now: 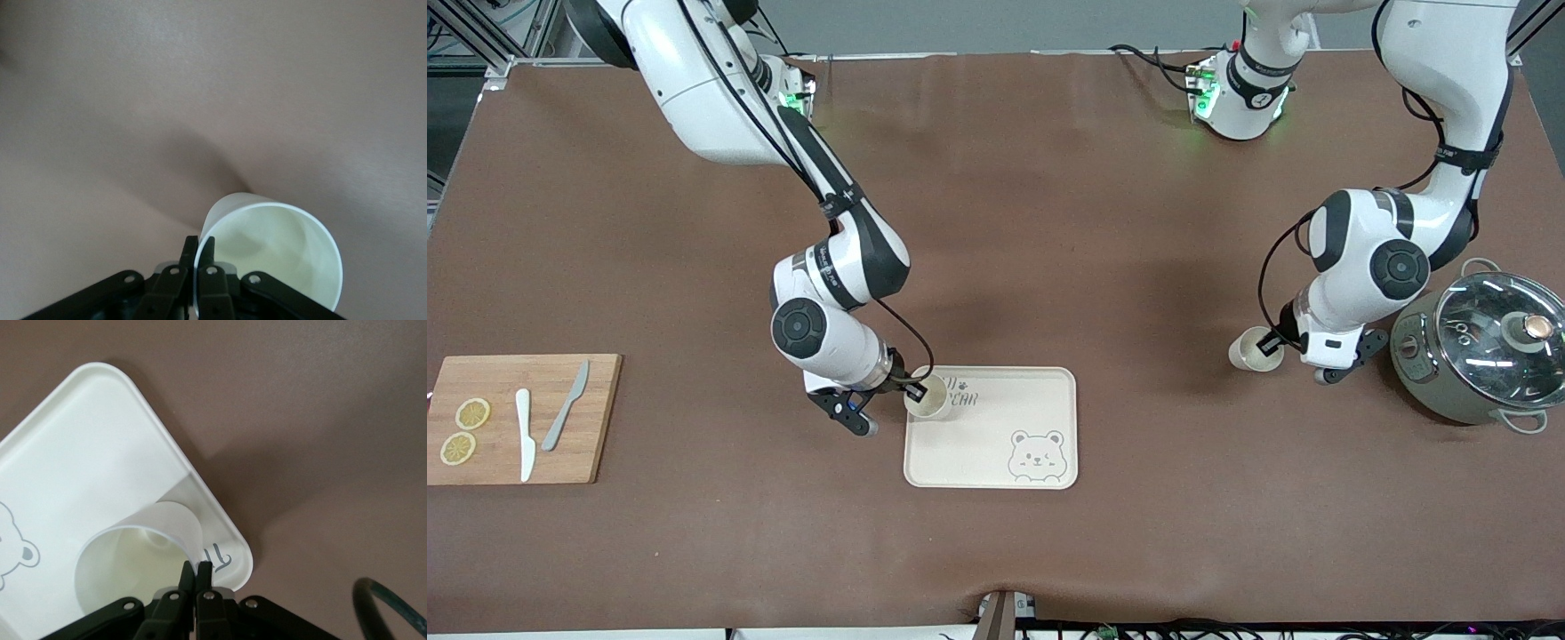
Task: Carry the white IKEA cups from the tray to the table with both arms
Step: 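Set both cups down on the table beside the tray with both grippers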
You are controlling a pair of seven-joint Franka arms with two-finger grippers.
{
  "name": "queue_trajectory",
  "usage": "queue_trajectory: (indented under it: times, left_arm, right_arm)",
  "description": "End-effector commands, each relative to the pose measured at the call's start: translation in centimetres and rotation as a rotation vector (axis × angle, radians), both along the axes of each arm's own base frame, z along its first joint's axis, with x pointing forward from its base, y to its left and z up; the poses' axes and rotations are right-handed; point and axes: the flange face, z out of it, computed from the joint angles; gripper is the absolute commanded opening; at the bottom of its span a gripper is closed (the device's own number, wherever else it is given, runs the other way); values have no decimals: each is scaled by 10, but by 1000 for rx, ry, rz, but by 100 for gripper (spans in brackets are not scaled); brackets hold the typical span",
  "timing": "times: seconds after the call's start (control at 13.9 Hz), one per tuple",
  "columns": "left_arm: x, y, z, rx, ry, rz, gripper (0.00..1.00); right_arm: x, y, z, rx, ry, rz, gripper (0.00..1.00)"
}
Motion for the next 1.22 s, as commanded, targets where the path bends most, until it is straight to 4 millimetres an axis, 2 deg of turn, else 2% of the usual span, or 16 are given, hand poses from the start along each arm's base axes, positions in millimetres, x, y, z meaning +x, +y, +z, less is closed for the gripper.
queue_trajectory:
  times: [0.0, 0.07, 0.14, 0.22, 0.36, 0.5, 0.65, 0.79, 0.86, 1.15]
  left_arm:
    - [0, 12, -3, 15, -11, -12, 0]
    - [1, 13, -4, 15, -9, -13, 17]
    - [2, 13, -1, 15, -14, -24, 63]
    - [5, 12, 7, 15, -23, -57, 100]
    - [13, 11, 34, 18, -50, -94, 100]
    - [26, 9, 75, 25, -41, -113, 100]
    - [36, 7, 114, 28, -41, -150, 100]
    - [40, 2, 149, 32, -64, -160, 100]
    - [40, -9, 163, 30, -72, -175, 100]
    - [49, -13, 234, 35, -53, -176, 100]
  right_arm:
    - [13, 2, 29, 30, -8, -42, 0]
    - [13, -5, 37, 21, 21, -39, 0]
    - [19, -17, 50, 15, 38, -40, 0]
    - [23, -32, 59, 5, 52, -37, 0]
    - [26, -68, 88, -2, 68, 62, 0]
    - [34, -125, 102, 5, 85, 156, 0]
    - [28, -169, 114, -9, 70, 232, 0]
    - [15, -215, 120, -52, 70, 291, 0]
    - [5, -239, 123, -53, 72, 322, 0]
    - [-21, -339, 112, -24, 86, 389, 0]
